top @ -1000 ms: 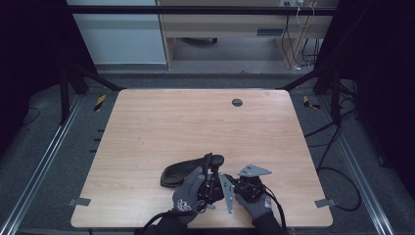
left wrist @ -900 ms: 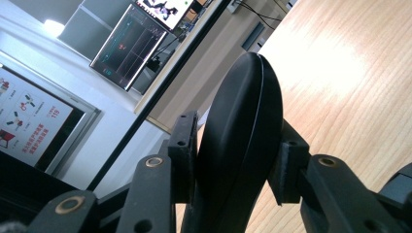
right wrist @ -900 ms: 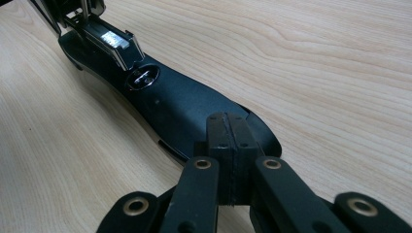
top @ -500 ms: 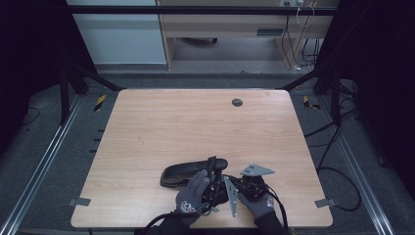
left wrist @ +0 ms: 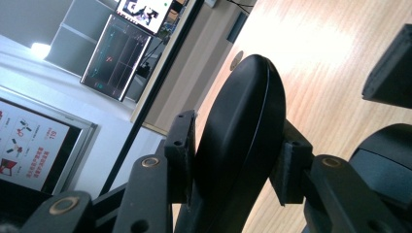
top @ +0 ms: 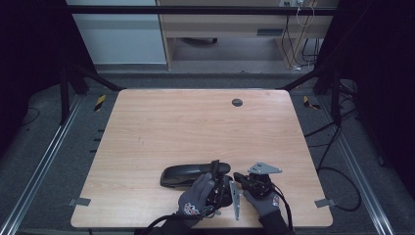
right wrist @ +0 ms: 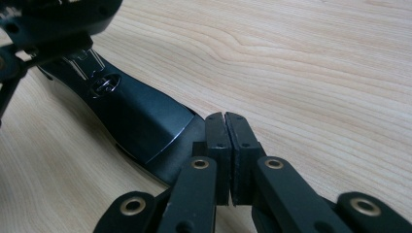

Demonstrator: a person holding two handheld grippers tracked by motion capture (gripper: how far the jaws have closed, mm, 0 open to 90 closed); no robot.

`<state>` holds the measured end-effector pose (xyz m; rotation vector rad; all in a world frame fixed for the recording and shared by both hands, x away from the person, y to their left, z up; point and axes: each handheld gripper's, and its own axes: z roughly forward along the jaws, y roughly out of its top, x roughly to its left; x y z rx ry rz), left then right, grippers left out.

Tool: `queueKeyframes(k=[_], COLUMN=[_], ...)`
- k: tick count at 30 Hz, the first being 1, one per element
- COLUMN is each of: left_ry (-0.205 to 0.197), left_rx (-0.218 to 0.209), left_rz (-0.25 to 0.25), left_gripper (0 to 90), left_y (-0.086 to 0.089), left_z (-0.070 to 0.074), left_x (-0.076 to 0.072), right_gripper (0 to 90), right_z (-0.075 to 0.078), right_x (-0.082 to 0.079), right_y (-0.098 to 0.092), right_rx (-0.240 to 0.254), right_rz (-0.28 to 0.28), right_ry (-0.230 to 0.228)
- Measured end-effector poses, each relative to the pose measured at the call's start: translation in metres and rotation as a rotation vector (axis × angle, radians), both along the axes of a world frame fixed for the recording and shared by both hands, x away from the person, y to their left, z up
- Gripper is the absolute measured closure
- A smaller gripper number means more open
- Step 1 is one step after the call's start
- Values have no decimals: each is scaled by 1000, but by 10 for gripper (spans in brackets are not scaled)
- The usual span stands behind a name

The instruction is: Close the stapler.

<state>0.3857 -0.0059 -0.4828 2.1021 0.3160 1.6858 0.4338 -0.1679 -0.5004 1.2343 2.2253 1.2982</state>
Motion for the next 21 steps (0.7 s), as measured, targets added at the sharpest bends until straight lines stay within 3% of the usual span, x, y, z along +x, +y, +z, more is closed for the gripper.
queueKeyframes(k=[11,18,21], left_ry=[14,19,56], left_rx=[43,43,10], left_rz=[-7,-11,-33], left_gripper=[564,555,529], left_y=[-4,-4,-3], left_z=[-10,-9,-6], left_x=[-1,-1,-2], right_gripper=[900,896,888], right_z=[-1,-1,-1], right_x=[2,3,3], right_y=[-5,-8,-9], right_rx=[-8,-10,-9], right_rz=[-16,-22,-27], right_ry=[3,-4,-2])
